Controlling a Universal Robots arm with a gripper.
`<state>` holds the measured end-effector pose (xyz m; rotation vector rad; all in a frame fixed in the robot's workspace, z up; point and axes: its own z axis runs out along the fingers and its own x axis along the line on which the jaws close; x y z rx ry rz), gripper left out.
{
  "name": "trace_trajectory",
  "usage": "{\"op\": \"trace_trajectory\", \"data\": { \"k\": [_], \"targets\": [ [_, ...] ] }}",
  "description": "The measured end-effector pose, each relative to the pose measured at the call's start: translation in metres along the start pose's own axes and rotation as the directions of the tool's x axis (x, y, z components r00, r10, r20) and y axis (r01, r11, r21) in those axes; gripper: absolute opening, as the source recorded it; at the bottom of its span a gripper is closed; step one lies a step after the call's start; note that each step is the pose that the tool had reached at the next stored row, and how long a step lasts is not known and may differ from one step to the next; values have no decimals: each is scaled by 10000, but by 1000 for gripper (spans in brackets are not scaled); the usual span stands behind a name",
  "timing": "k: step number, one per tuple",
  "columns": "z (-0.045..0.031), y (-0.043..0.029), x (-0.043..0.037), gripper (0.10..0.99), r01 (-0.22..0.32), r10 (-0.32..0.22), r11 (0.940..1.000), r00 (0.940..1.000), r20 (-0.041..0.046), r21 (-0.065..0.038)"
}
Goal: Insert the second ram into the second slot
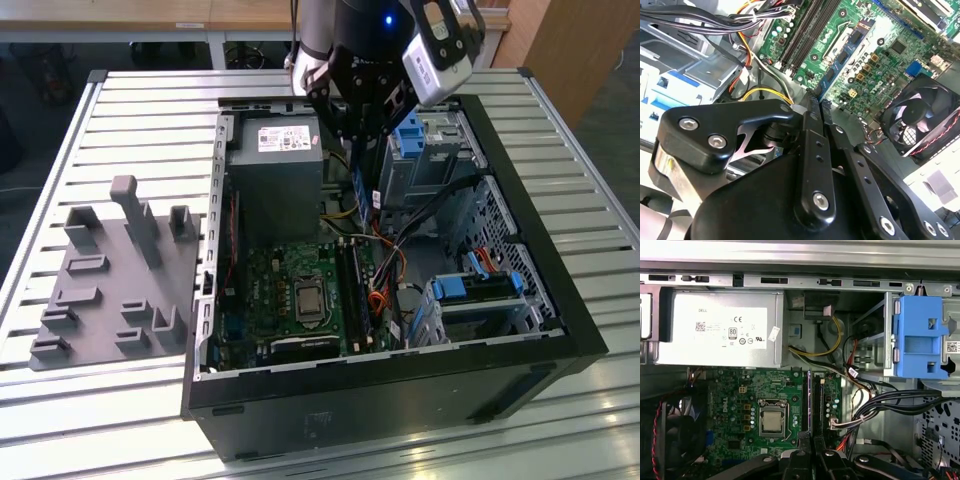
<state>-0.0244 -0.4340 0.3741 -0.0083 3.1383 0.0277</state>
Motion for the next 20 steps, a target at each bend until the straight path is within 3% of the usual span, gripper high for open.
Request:
{"op": "trace_trajectory", "data": {
  "k": [20],
  "targets": [
    [78, -3, 0, 137, 0, 0, 10000, 10000, -2, -1]
  ]
}}
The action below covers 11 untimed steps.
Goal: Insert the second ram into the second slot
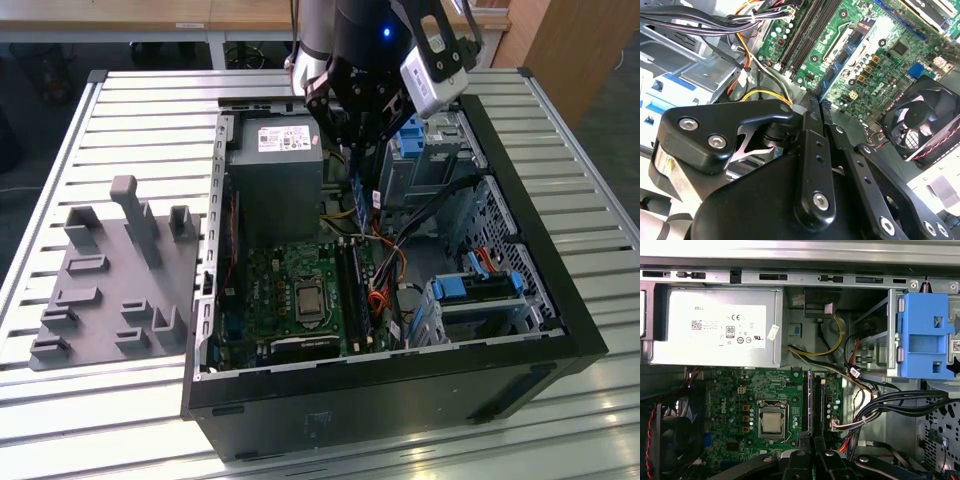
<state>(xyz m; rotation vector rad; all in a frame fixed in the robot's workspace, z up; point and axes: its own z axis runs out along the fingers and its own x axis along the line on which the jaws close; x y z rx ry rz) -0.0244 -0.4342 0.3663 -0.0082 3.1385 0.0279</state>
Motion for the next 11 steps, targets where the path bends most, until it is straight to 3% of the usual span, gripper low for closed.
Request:
{"op": "trace_trajectory", "data": {
  "k": [11],
  "targets": [
    [37, -5, 0, 137, 0, 0, 10000, 10000, 0, 1]
  ]
}}
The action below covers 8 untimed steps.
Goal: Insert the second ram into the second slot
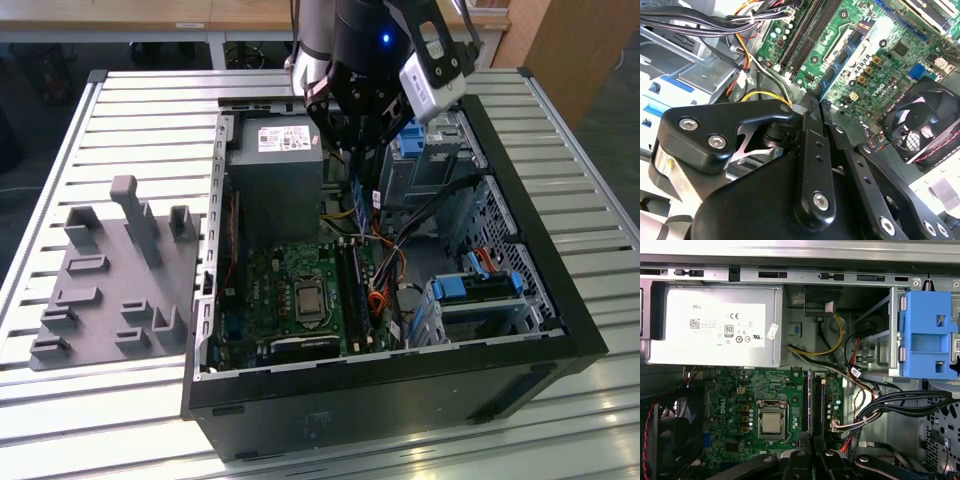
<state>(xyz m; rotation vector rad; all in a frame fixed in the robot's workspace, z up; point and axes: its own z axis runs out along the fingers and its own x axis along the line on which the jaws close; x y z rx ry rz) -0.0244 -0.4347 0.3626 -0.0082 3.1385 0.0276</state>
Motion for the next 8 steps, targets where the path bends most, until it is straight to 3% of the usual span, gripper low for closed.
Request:
{"op": "trace_trajectory", "data": {
  "k": [8],
  "targets": [
    [25, -1, 0, 137, 0, 0, 10000, 10000, 0, 0]
  ]
}}
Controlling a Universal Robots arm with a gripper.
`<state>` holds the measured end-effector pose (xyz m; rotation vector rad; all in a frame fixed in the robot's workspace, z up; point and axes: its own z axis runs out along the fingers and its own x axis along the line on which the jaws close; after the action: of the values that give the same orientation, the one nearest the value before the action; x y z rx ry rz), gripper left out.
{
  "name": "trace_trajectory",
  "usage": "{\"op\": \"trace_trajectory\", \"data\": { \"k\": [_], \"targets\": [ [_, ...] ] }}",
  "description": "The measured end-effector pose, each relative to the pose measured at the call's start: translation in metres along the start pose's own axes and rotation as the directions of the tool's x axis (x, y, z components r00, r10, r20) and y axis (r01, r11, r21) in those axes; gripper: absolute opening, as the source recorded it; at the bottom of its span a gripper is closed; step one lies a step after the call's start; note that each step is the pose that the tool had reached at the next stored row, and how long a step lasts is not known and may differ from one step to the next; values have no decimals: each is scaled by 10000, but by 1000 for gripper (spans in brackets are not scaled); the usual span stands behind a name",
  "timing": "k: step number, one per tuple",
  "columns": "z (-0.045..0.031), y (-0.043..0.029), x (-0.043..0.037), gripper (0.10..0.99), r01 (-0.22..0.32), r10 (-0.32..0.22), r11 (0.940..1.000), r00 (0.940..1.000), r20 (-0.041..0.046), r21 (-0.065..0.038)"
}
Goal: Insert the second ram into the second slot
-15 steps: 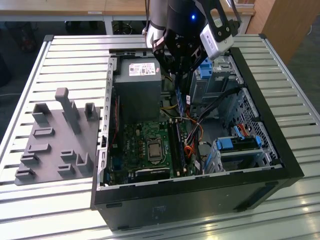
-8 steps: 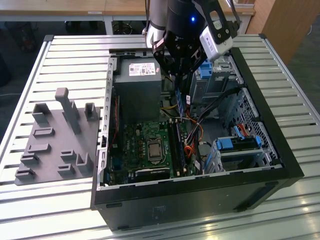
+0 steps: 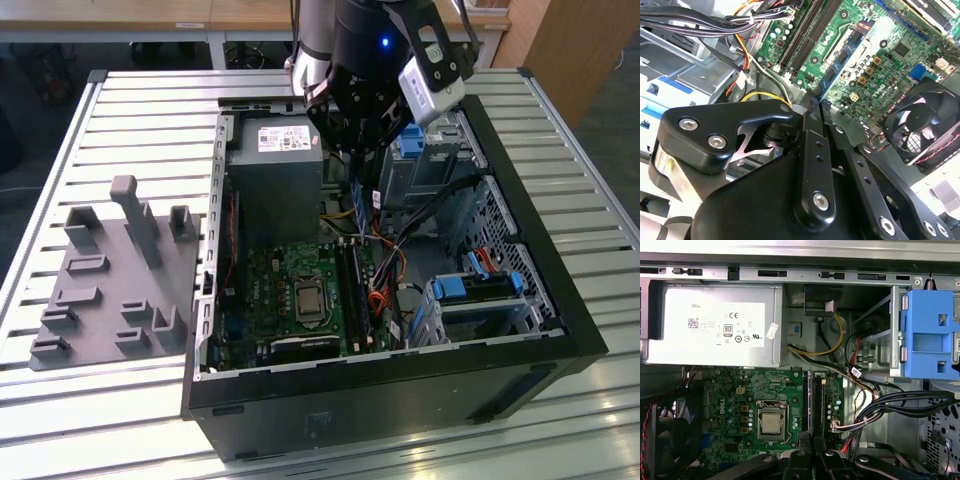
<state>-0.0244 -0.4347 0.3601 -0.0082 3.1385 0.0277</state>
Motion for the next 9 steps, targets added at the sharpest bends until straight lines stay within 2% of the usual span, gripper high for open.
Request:
{"op": "trace_trajectory", "data": {
  "k": [9],
  "targets": [
    [23, 0, 0, 137, 0, 0, 10000, 10000, 0, 0]
  ]
}}
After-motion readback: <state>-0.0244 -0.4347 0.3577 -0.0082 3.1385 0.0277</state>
